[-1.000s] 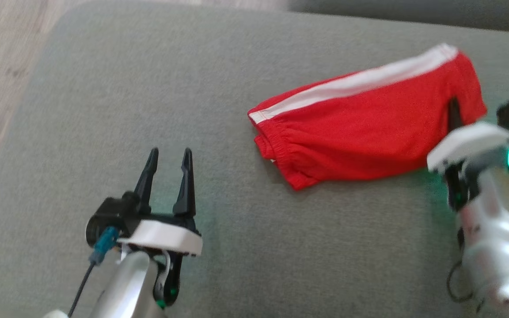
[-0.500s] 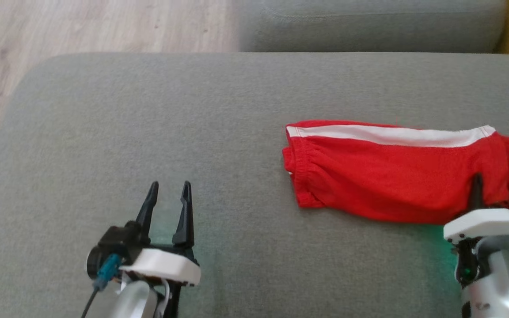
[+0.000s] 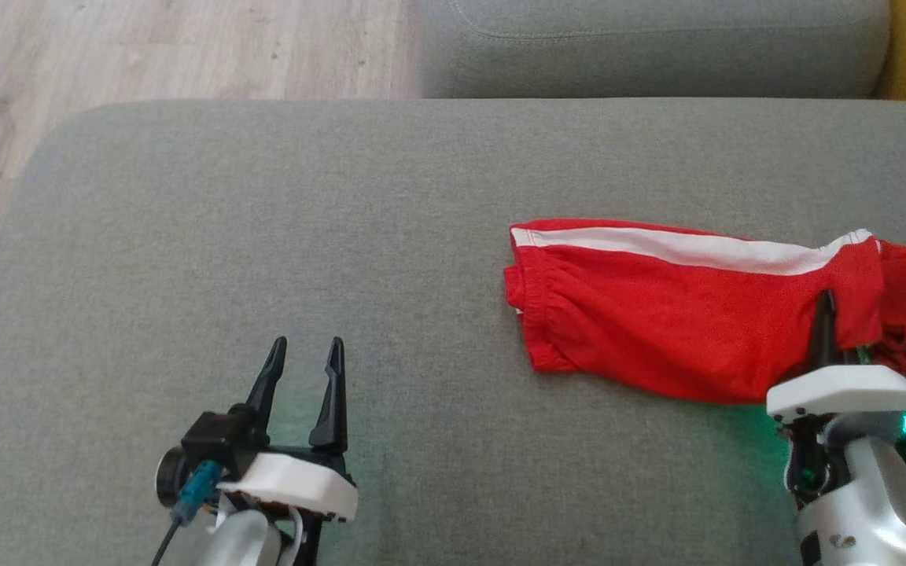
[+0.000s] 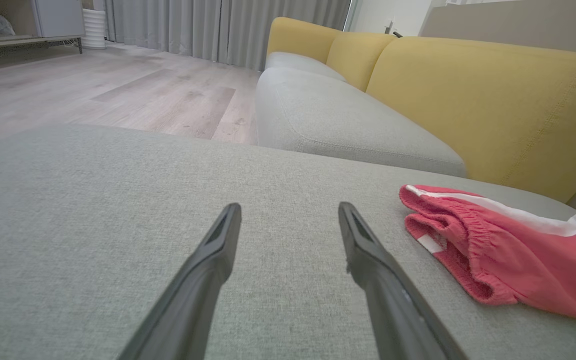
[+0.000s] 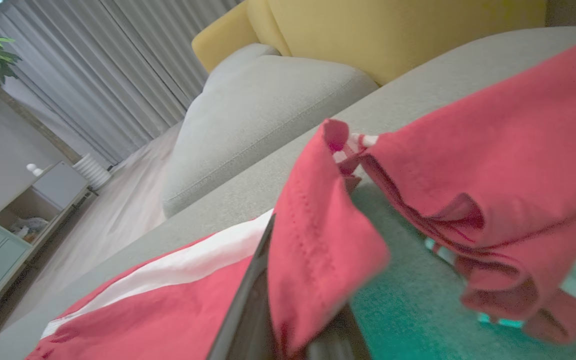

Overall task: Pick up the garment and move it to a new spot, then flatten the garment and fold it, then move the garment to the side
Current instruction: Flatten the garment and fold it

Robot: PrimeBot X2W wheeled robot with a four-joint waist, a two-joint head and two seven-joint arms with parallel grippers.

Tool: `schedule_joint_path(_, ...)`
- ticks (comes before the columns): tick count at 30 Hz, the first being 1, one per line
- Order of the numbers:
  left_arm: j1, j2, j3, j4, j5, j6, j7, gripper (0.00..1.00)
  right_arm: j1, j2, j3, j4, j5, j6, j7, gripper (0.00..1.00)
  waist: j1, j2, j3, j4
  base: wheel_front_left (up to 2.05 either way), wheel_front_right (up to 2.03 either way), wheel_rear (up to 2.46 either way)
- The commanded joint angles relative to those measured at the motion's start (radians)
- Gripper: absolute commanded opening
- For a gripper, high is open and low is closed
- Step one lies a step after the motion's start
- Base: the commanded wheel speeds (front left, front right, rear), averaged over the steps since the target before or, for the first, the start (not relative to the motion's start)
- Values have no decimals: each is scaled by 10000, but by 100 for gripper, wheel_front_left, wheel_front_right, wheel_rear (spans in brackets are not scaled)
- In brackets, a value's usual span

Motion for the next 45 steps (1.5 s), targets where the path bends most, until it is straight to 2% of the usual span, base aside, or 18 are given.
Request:
schedule_joint_path(1, -216, 62, 290, -242, 88, -14, -95, 100, -490, 15, 359, -385, 55, -7, -140, 0, 0, 0, -38, 46, 0, 0, 0)
schedule_joint_path(9, -244, 62, 235, -199, 38, 16, -95, 100, -900, 16, 1493, -1015, 562, -7, -172, 0, 0, 0, -153, 460, 0, 0, 0)
schedule_joint_path(21, -255, 62, 208, -92, 6, 37, -95, 100, -1515, 16, 4283, -967, 1530, -7, -175, 0, 0, 0, -175, 1174, 0, 0, 0)
schedule_joint_path(28, -287, 62, 170, -19, -4, 30, -95, 100, -1615, 16, 6139, -259, 1814, -7, -81, 0, 0, 0, -197, 1394, 0, 0, 0)
schedule_joint_path(36, -268, 62, 253, -19, 18, 77, -95, 100, -1667, 16, 7829, 983, 1317, -7, 305, 0, 0, 0, -248, 1340, 0, 0, 0)
schedule_joint_path(37, -251, 62, 264, -13, 16, 73, -95, 100, -1737, 16, 8047, 1205, 1018, -7, 279, 29, 0, 0, -255, 1292, 0, 0, 0)
schedule_joint_path(38, -239, 62, 262, -6, 12, 66, -95, 100, -1791, 16, 8205, 1372, 781, -7, 218, 100, 0, 0, -259, 1253, 0, 0, 0)
schedule_joint_path(45, -230, 62, 272, -62, -27, 81, -95, 100, -1869, -16, 9411, 1091, 45, -7, -98, 100, 0, 0, -374, 804, 0, 0, 0)
